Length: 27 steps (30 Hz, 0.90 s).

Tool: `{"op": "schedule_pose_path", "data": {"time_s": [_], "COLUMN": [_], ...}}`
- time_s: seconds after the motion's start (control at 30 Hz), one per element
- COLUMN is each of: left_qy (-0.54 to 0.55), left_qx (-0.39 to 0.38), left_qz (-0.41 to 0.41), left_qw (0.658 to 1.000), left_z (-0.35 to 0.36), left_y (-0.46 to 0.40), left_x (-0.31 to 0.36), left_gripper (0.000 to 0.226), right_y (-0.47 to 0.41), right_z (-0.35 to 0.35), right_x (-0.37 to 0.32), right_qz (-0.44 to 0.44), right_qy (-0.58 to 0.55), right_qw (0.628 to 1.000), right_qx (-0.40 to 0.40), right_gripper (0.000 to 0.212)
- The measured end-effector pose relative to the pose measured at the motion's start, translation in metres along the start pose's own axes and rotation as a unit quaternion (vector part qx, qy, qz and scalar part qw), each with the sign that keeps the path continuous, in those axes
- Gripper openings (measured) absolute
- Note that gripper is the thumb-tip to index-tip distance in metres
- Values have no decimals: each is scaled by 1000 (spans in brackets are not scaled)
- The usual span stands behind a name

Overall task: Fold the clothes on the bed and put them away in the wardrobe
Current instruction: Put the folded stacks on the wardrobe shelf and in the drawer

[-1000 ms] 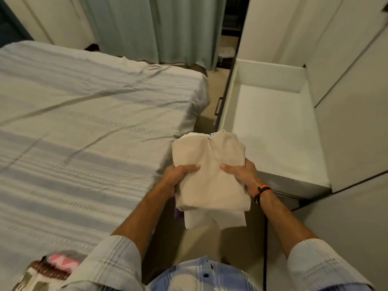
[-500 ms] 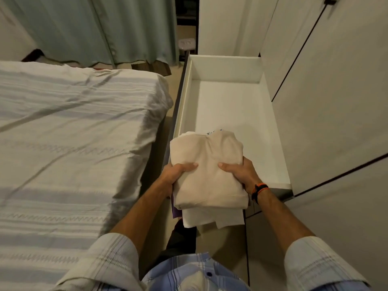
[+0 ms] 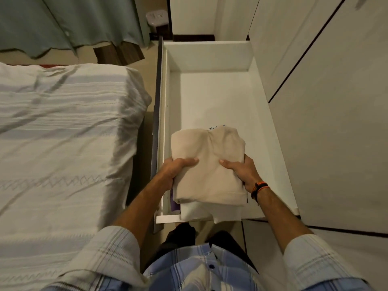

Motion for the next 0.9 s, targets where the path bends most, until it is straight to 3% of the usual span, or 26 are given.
{"op": "schedule_pose_path", "data": {"time_s": [0.2, 0.43, 0.67, 0.8, 0.9], "left_qy": [6, -4, 18, 23, -41], "left_qx": [11, 24, 73, 58, 84], "left_qz": [-32, -59, -105, -84, -82], "left_qw": [999, 998, 992, 995, 992], "left_z": [8, 14, -1, -11, -18], "left_y": [-38, -94, -138, -147, -154], "left_x": [16, 19, -21, -36, -55], "left_gripper": [48, 44, 68, 66, 78], "right_y": [-42, -101, -136, -140, -137], "right_z": [4, 4, 24, 25, 23], "right_x": [1, 24, 74, 95, 117], "right_qz": [30, 78, 126, 124, 129], "right_qy": [-11, -6, 7, -15, 56], "right_qw": [999, 997, 992, 992, 990], "right_qx": [-9, -8, -26, -31, -18], "right_gripper": [58, 62, 68, 71, 76]}}
Point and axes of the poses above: each hand's wrist, its own y-axis away from the middle knuckle, its own z-axis out of the palm, x = y × z, the point moved 4 cm from there along -y, towards the middle knuckle, and after that the axes turned 2 degrees about -z, right-handed, at the moved point
